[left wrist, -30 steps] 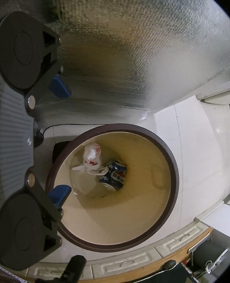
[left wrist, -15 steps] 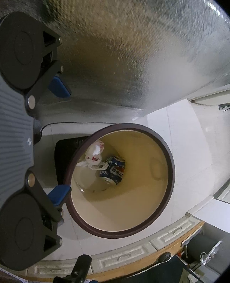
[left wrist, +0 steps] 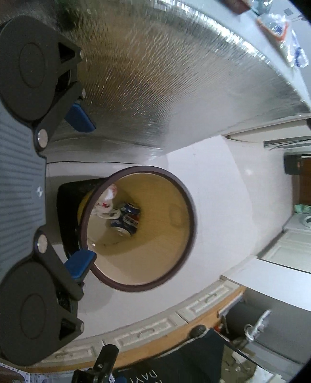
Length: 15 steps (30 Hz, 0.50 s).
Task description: Collect trash
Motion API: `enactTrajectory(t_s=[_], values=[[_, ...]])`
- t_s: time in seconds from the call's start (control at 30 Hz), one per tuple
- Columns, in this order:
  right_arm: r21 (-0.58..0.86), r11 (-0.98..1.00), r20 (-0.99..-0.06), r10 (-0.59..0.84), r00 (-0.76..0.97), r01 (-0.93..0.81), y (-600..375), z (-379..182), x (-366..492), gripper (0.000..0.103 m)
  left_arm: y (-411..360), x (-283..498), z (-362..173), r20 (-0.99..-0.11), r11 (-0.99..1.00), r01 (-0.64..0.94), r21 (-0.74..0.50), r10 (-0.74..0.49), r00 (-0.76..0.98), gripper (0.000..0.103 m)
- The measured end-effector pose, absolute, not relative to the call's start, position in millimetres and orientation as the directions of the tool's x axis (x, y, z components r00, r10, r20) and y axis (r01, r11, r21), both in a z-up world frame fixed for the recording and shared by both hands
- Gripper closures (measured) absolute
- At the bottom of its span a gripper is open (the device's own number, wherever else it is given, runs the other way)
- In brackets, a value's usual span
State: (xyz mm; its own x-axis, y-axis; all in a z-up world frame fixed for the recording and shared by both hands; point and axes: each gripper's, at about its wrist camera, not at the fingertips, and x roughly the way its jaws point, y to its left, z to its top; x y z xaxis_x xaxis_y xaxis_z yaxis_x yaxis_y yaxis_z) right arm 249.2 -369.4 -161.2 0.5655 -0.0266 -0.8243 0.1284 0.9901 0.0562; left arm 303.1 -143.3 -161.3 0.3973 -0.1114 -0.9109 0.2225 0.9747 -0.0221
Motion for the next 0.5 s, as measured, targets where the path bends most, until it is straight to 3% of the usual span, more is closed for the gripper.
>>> enactTrajectory(t_s=[0.5], values=[[0.034, 0.99, -0.677, -0.076, 0.732, 0.135, -360.8, -101.9, 201.7, 0.0, -122.8, 246.4, -75.5, -0.753, 0.975, 0.218, -0.033, -0.168, 0.637, 0.0]])
